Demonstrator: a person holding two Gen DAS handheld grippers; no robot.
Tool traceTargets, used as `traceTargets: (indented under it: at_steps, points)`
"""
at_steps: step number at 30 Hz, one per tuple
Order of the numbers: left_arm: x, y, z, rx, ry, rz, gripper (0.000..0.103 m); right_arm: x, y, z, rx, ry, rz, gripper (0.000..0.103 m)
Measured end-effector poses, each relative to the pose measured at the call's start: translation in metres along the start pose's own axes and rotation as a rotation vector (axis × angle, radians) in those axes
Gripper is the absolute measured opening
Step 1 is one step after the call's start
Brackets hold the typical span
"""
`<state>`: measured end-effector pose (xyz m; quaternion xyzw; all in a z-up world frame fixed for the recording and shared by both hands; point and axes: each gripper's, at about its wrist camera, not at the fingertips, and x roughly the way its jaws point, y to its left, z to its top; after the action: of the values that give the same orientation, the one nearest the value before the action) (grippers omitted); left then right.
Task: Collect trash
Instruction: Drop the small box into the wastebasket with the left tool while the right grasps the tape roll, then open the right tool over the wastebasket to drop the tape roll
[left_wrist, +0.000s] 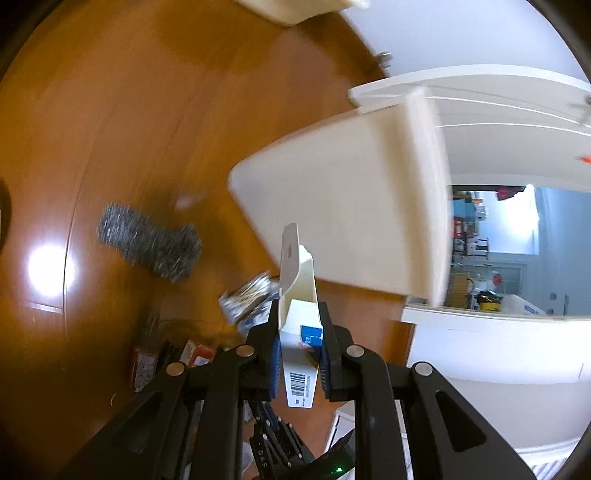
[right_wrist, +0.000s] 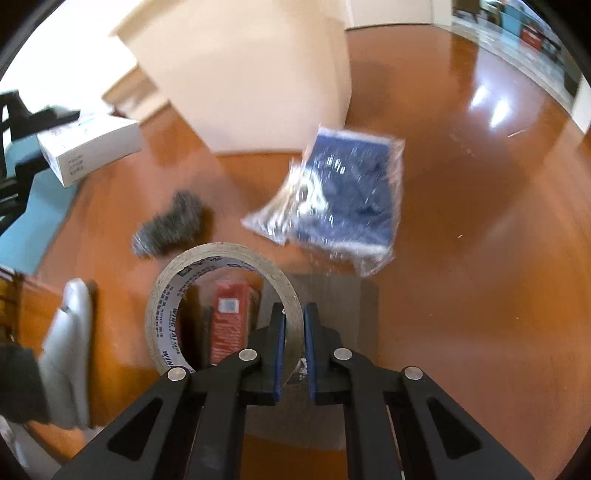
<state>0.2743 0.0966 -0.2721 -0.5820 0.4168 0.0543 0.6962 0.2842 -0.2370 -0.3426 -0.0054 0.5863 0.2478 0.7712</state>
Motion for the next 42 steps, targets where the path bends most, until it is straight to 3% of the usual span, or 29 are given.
traceTargets:
  at_steps: [6, 9, 12, 15, 18, 24, 27, 28, 29, 31, 37, 42]
  points:
    - [-0.042, -0.079, 0.02, 0.16, -0.063, -0.123, 0.015, -0.036, -0.01, 0.005, 0.067, -0.086, 0.035, 0.009]
    - [-0.054, -0.143, 0.038, 0.32, -0.127, -0.197, 0.015, -0.048, -0.012, 0.006, 0.09, -0.106, 0.046, 0.009]
    - [-0.041, -0.179, 0.056, 0.42, -0.182, -0.188, 0.015, -0.048, -0.013, 0.01, 0.108, -0.103, 0.044, 0.009]
    - [0.003, -0.196, 0.076, 0.493, -0.156, -0.118, 0.015, -0.049, -0.016, 0.011, 0.126, -0.102, 0.042, 0.009]
    - [0.039, -0.192, 0.089, 0.538, -0.158, -0.033, 0.015, -0.048, -0.017, 0.011, 0.13, -0.1, 0.038, 0.01]
    - [0.059, -0.17, 0.095, 0.536, -0.105, 0.051, 0.016, -0.049, -0.013, 0.013, 0.12, -0.098, 0.037, 0.009]
    - [0.055, -0.167, 0.099, 0.548, -0.112, 0.103, 0.02, -0.054, -0.009, 0.015, 0.113, -0.114, 0.038, 0.009]
    - [0.053, -0.167, 0.098, 0.556, -0.126, 0.111, 0.032, -0.057, -0.008, 0.017, 0.11, -0.122, 0.039, 0.01]
    - [0.05, -0.168, 0.096, 0.567, -0.144, 0.115, 0.055, -0.06, -0.006, 0.02, 0.106, -0.131, 0.039, 0.01]
    - [0.042, -0.167, 0.097, 0.58, -0.169, 0.117, 0.077, -0.066, -0.005, 0.026, 0.099, -0.151, 0.04, 0.01]
    - [0.014, -0.153, 0.081, 0.614, -0.208, 0.108, 0.077, -0.098, -0.003, 0.057, 0.078, -0.243, 0.04, 0.01]
    - [-0.015, -0.107, 0.065, 0.537, -0.242, 0.153, 0.077, -0.149, -0.001, 0.107, 0.054, -0.399, 0.061, 0.01]
